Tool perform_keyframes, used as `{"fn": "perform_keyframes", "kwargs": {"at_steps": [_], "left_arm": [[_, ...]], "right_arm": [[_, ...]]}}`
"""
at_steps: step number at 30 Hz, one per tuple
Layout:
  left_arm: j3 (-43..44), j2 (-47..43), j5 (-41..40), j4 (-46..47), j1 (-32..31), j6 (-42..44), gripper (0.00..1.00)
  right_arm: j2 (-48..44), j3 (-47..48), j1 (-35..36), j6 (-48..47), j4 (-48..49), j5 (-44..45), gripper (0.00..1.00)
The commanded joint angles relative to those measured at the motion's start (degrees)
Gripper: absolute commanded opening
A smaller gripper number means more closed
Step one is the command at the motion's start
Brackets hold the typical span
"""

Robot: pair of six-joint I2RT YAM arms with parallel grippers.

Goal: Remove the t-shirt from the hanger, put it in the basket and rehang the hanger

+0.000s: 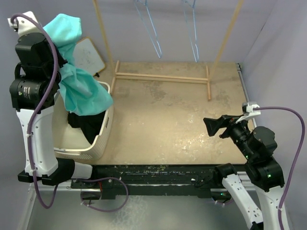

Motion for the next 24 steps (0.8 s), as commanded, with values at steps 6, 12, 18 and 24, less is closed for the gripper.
{"fn": "perform_keyframes", "kwargs": {"at_steps": [6, 12, 18, 24], "left_arm": [[-2.1, -3.6, -1.4, 5.7, 0.3, -1.1, 0.0], [-18.2, -11.0, 2.4, 9.0, 0.3, -2.7, 0.0], [-43.6, -19.7, 10.1, 10.7, 0.3, -7.2, 0.09], [-52.7, -24.2, 9.8, 7.5, 0.3, -8.2, 0.49]], "right_arm": [[0.2, 0.0, 0.3, -0.3, 2.1, -1.4, 0.92], [0.4, -0.1, 0.2, -0.4, 2.2, -1.5, 0.92], [0.5, -0.1, 0.2, -0.8, 2.0, -1.4, 0.92], [0.3, -0.1, 0.2, -0.6, 1.8, -1.5, 0.92]]}}
